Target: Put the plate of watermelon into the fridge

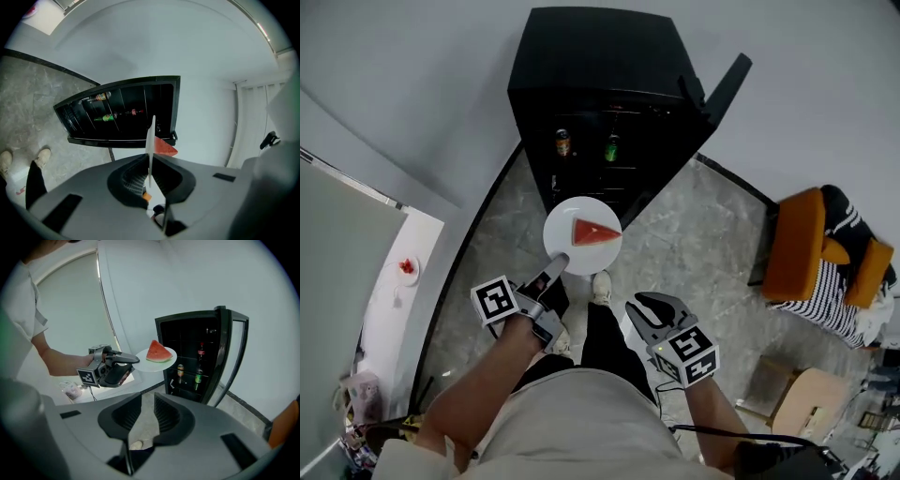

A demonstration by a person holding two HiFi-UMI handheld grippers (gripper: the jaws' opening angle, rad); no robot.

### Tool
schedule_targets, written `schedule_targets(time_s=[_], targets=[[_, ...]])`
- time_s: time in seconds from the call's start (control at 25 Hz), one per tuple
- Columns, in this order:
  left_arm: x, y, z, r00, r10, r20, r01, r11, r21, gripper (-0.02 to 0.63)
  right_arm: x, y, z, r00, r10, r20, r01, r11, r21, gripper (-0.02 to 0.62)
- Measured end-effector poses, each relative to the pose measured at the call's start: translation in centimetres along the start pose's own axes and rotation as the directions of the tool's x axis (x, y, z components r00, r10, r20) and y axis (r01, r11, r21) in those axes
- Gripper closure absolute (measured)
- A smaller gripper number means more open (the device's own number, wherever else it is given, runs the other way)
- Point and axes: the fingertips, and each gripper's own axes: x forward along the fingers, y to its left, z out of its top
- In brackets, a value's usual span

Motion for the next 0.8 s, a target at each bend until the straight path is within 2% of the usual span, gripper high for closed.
schedule_targets(time_s=[0.2, 0.4, 0.6, 0.8], targets=[[7.0, 2.3, 3.9, 0.997, 0.026, 0.070, -0.025, 1.000, -0.018, 0.581, 2.6, -7.3, 3.1, 0.997, 0.058, -0.041, -0.060, 0.998, -0.035, 0.503], [10.3, 3.2, 6.3, 0.992, 0.010, 0.129, -0.011, 1.000, 0.003, 0.581, 2.4, -9.6, 5.4, 0.996, 0.074, -0.052, -0.077, 0.995, -0.069, 0.503], [16.1, 8.2, 10.7, 0.981, 0.060, 0.184, -0.064, 0.998, 0.012, 0.581, 5.3, -14.2, 5.4, 0.985, 0.126, -0.115, -0.135, 0.988, -0.071, 0.503], [19.0, 11.3, 13.5, 0.968, 0.092, 0.232, -0.098, 0.995, 0.015, 0.581, 5.9, -15.9, 4.4, 0.980, 0.140, -0.144, -0.149, 0.987, -0.058, 0.503]])
